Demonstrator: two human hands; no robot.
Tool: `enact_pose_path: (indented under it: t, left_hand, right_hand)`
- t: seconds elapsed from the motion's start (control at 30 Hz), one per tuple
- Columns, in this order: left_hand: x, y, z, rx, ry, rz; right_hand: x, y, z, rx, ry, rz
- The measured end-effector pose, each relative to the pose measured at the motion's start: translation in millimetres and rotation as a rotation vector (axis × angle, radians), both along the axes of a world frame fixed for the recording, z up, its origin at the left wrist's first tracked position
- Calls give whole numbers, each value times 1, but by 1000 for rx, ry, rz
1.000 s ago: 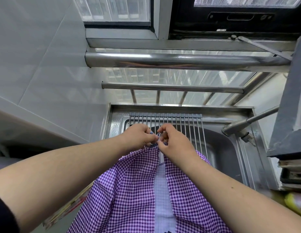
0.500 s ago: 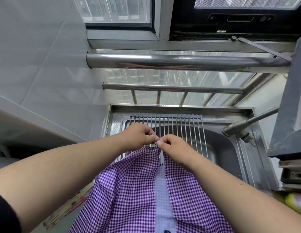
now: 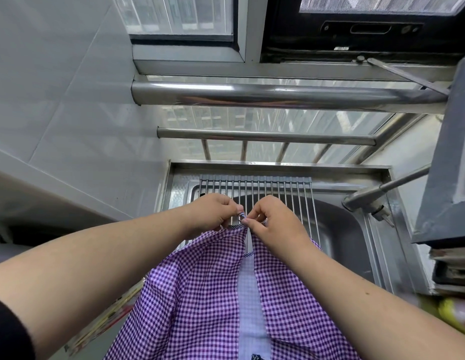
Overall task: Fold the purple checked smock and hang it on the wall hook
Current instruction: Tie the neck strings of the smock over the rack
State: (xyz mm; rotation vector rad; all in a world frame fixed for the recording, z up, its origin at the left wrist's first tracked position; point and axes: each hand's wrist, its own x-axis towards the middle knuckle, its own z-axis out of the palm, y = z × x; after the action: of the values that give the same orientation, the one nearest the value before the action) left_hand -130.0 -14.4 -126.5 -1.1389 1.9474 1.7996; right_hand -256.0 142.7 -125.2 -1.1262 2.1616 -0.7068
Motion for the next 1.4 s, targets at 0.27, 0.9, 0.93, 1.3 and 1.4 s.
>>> enact_pose_path:
  t: [0.27, 0.9, 0.93, 1.3, 1.4]
  left_hand:
    - [-3, -6, -10, -412, -138, -173]
    - [-15, 2, -14, -887, -180, -485]
    - [-15, 2, -14, -852, -185, -470]
    - [-10, -2, -13, -244, -58, -151]
    - [-12, 0, -14, -232, -82, -191]
  right_hand:
    - [0, 16, 1, 100, 53, 141]
    - [-6, 19, -9, 289, 52, 233]
    - [-6, 19, -8, 286, 45, 229]
    - [-3, 21, -4, 181, -11, 72]
    - [-4, 19, -4, 165, -11, 62]
